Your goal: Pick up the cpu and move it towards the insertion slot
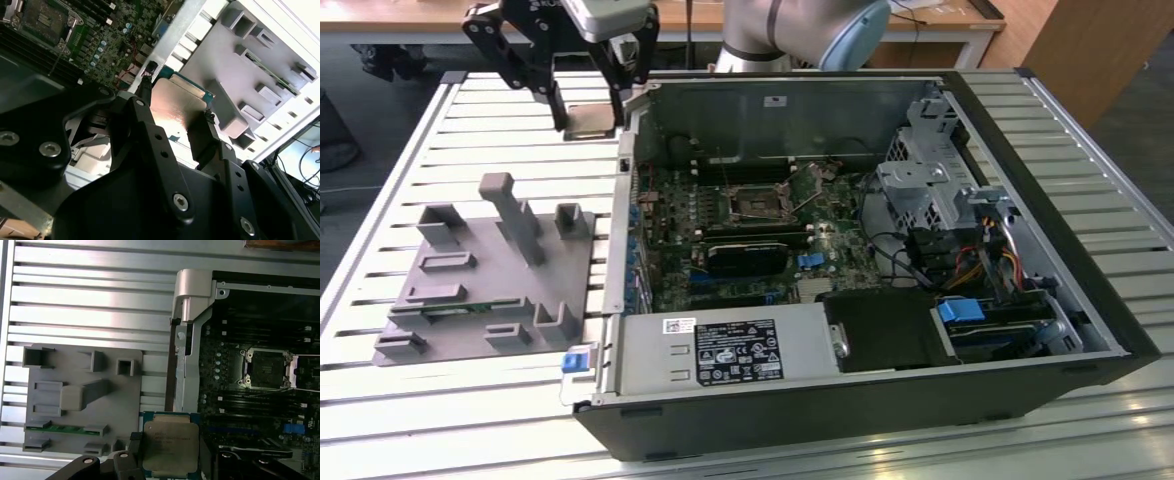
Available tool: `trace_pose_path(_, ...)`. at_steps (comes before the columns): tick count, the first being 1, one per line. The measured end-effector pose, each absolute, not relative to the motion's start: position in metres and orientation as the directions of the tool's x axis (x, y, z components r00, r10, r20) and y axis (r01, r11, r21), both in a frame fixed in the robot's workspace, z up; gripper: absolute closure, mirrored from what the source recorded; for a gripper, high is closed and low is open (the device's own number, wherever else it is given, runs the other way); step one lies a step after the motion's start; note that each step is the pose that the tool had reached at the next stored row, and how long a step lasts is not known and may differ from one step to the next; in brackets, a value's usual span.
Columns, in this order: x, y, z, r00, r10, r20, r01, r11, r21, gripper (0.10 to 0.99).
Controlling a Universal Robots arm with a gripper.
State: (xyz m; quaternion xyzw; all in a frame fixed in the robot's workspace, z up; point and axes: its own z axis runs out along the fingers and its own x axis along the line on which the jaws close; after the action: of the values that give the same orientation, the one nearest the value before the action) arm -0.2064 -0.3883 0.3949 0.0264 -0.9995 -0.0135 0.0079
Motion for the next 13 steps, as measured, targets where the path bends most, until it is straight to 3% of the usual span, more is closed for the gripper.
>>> trace_pose_path(13, -0.193, -0.388, 0.395, -0.998, -0.053, 0.016, -0.053, 0.998, 0.027, 0.545)
